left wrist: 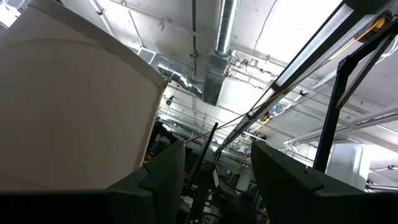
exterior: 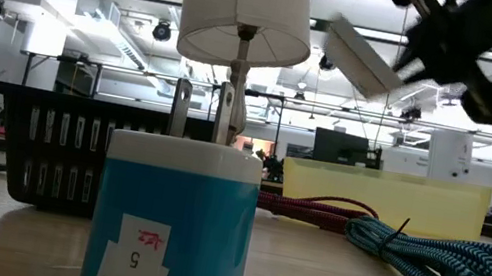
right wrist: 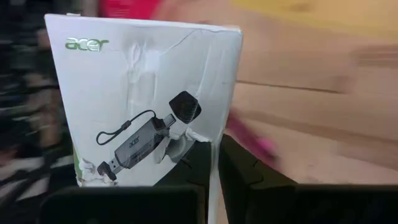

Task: Pick and place items into bin
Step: Put the right card reader box into the black bin

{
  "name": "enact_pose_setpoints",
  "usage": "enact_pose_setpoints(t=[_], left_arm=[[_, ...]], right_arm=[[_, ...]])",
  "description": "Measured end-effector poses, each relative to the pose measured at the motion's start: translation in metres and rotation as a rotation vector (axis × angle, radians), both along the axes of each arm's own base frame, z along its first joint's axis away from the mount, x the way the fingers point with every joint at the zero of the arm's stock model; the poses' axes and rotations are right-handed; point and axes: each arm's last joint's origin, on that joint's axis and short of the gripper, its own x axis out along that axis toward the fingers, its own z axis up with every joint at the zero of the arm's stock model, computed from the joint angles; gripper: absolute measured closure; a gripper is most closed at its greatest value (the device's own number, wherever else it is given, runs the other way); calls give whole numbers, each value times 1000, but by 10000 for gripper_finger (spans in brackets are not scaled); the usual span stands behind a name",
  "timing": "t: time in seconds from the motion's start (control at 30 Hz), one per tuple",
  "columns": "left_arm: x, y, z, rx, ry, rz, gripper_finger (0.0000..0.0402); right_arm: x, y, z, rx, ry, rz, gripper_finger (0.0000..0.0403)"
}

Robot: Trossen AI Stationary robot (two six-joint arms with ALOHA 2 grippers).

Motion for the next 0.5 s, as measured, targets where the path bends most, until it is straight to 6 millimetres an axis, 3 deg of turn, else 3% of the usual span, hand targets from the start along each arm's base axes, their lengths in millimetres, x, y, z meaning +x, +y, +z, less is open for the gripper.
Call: enact_pose_setpoints(t=[0.33,0.5], left_arm=[[0,0,-1,0,8,0,233],[1,0,-1,0,9,0,233]], right_arm=[[41,11,6,23,-324,52,394],[63,20,5,57,-335,113,394]])
